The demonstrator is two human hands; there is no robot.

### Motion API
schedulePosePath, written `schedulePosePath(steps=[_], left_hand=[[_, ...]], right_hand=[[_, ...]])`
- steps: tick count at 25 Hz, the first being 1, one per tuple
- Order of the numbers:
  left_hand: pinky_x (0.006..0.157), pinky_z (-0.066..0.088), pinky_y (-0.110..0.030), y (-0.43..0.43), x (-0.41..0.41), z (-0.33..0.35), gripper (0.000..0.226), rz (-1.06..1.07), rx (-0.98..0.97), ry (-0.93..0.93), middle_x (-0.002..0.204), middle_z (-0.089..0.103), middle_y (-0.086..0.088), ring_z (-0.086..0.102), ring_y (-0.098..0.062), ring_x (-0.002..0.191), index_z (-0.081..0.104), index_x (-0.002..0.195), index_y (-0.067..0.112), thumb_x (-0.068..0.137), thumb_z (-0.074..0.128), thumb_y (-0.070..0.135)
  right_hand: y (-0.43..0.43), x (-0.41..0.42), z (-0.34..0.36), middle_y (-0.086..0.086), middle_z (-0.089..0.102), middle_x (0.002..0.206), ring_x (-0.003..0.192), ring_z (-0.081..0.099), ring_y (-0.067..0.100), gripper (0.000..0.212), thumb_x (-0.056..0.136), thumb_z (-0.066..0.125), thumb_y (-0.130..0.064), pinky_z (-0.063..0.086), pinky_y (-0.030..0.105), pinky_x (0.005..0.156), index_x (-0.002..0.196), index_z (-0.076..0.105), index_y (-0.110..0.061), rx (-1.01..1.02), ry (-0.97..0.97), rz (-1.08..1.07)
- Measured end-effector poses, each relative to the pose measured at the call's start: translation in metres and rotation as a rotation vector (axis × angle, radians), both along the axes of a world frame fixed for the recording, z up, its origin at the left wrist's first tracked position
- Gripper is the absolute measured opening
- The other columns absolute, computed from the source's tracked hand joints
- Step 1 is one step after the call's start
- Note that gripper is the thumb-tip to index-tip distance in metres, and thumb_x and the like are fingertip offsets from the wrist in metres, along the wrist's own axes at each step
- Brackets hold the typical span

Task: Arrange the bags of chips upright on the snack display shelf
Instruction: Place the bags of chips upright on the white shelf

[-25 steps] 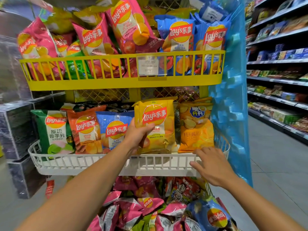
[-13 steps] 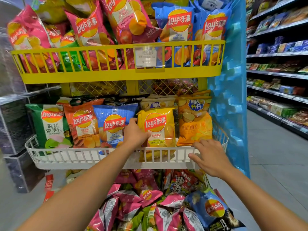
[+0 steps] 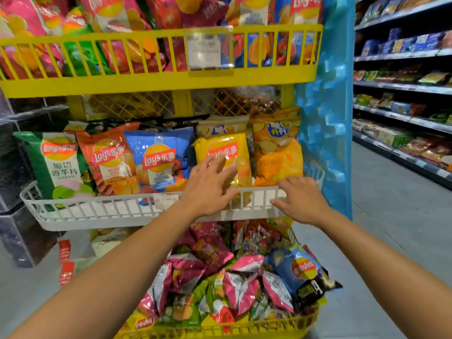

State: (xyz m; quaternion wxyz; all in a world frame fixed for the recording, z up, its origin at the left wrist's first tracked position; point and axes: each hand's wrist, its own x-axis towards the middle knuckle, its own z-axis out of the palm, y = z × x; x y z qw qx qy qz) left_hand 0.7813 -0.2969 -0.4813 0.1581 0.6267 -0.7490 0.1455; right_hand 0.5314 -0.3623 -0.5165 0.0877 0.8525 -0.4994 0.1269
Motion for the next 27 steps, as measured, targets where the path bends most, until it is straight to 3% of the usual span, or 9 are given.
schedulePosePath(steps=[3, 8, 12, 15, 18, 21, 25, 27], left_hand=[[0.098, 0.041, -0.054, 0.015, -0.006, -0.008, 0.058, -0.104, -0.124, -0.052, 0.147, 0.047, -0.011, 0.037, -0.036, 0.136, 0.057, 0.134, 0.025, 0.081, 0.058, 0.048], [0.094, 0.044, -0.053, 0.034, -0.029, -0.018, 0.053, -0.270, -0.150, 0.041, 0.134, 0.057, -0.013, 0.045, -0.036, 0.125, 0.062, 0.128, 0.017, 0.080, 0.063, 0.039], [0.093, 0.046, -0.048, 0.058, -0.039, -0.050, 0.050, -0.392, -0.094, 0.038, 0.129, 0.057, -0.013, 0.049, -0.033, 0.119, 0.062, 0.127, 0.015, 0.083, 0.062, 0.039], [0.097, 0.046, -0.045, 0.068, -0.044, -0.083, 0.054, -0.396, 0.087, 0.034, 0.130, 0.057, -0.007, 0.050, -0.028, 0.121, 0.059, 0.133, 0.019, 0.085, 0.057, 0.045], [0.108, 0.038, -0.046, 0.062, -0.045, -0.119, 0.069, -0.202, 0.304, -0.028, 0.150, 0.043, -0.005, 0.037, -0.027, 0.138, 0.040, 0.148, 0.025, 0.087, 0.053, 0.055], [0.115, 0.030, -0.049, 0.055, -0.045, -0.150, 0.082, -0.060, 0.459, -0.065, 0.163, 0.022, -0.008, 0.019, -0.029, 0.149, 0.021, 0.155, 0.027, 0.087, 0.054, 0.057], [0.118, 0.025, -0.048, 0.057, -0.034, -0.184, 0.082, 0.035, 0.523, 0.011, 0.163, 0.022, -0.011, 0.019, -0.030, 0.150, 0.021, 0.156, 0.025, 0.087, 0.056, 0.053], [0.118, 0.026, -0.048, 0.065, -0.027, -0.198, 0.082, 0.067, 0.523, 0.053, 0.162, 0.024, -0.009, 0.020, -0.029, 0.149, 0.023, 0.155, 0.025, 0.086, 0.057, 0.051]], right_hand=[[0.008, -0.001, 0.006, 0.009, 0.057, 0.129, 0.125, 0.045, 0.031, 0.058, 0.087, 0.051, -0.055, 0.032, 0.046, 0.106, 0.135, 0.048, -0.023, 0.043, -0.057, 0.019], [0.048, -0.023, 0.002, 0.009, 0.042, 0.146, 0.137, 0.034, 0.028, 0.063, 0.086, 0.064, -0.036, 0.031, 0.043, 0.113, 0.143, 0.041, -0.022, 0.040, -0.183, 0.048], [0.085, -0.046, -0.023, 0.007, 0.057, 0.122, 0.109, 0.052, 0.020, 0.038, 0.086, 0.065, -0.023, 0.049, 0.040, 0.094, 0.123, 0.058, -0.014, -0.033, -0.358, 0.047], [0.081, -0.060, -0.068, 0.006, 0.066, 0.104, 0.091, 0.062, 0.019, 0.023, 0.086, 0.064, -0.025, 0.054, 0.042, 0.081, 0.107, 0.065, -0.014, 0.207, -0.332, -0.073], [0.058, -0.068, -0.117, 0.010, 0.069, 0.109, 0.100, 0.065, 0.029, 0.034, 0.082, 0.069, -0.030, 0.053, 0.039, 0.083, 0.111, 0.066, -0.012, 0.399, -0.322, -0.239], [0.036, -0.069, -0.150, 0.018, 0.062, 0.127, 0.115, 0.058, 0.037, 0.057, 0.080, 0.074, -0.033, 0.047, 0.040, 0.093, 0.128, 0.057, -0.008, 0.546, -0.390, -0.392], [0.004, -0.070, -0.191, 0.020, 0.044, 0.148, 0.131, 0.046, 0.039, 0.085, 0.081, 0.066, -0.050, 0.039, 0.042, 0.104, 0.147, 0.033, -0.008, 0.716, -0.257, -0.508], [-0.007, -0.072, -0.206, 0.022, 0.047, 0.146, 0.127, 0.050, 0.038, 0.083, 0.081, 0.067, -0.050, 0.042, 0.041, 0.100, 0.143, 0.040, -0.003, 0.816, -0.262, -0.550]])
